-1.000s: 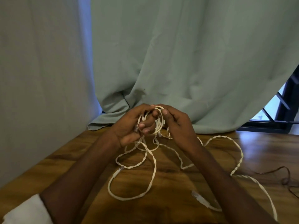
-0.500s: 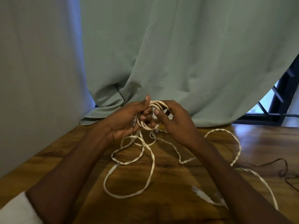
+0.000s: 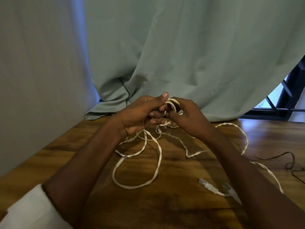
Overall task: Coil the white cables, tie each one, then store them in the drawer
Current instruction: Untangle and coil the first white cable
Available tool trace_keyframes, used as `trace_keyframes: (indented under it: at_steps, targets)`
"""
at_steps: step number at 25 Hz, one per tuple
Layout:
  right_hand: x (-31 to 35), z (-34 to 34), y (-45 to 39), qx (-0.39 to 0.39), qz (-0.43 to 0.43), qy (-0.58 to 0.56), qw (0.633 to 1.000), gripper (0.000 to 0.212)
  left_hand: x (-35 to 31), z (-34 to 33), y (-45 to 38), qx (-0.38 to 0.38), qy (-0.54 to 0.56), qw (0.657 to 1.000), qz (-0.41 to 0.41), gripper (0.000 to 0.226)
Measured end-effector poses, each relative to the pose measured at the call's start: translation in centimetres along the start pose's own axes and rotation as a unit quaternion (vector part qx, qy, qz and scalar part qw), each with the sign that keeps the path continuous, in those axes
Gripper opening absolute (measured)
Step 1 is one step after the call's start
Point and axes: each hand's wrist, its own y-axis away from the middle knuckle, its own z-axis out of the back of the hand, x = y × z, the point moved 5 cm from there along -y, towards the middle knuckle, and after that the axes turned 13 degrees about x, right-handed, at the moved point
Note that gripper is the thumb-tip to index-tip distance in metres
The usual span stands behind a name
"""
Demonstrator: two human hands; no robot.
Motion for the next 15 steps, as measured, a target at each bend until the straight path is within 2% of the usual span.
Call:
trace_keyframes:
  at_steps: [3,7,9,11,15]
  targets:
    - [-0.2,-0.1,-0.2,-0.023,-0.018,-0.091,0.995,0.017,0.2,0.4,-0.2,0.014,0.084,0.996,-0.004,0.050]
    - [-0.2,-0.4,-0.3,-0.046,-0.033,-0.131,0.990,0.016,0.7,0.3,-0.2,0.058,0.183,0.981,0.003,0.048]
    - [-0.1,0.0,0.1,-0.047,-0.010,-0.177,0.983,0.016,0.8,0.5,0.0,0.063,0.191,0.979,-0.013,0.041]
    - [-0.1,0.9,0.7,-0.071,0.024,-0.228,0.971,0.025,0.8,0.8,0.0,0.069,0.212,0.975,-0.024,0.036]
    - [-0.5,1.6,1.1,-0.163,0.040,-0.152,0.974,0.014,1.4,1.0,-0.2,0.074,0.185,0.980,0.001,0.043]
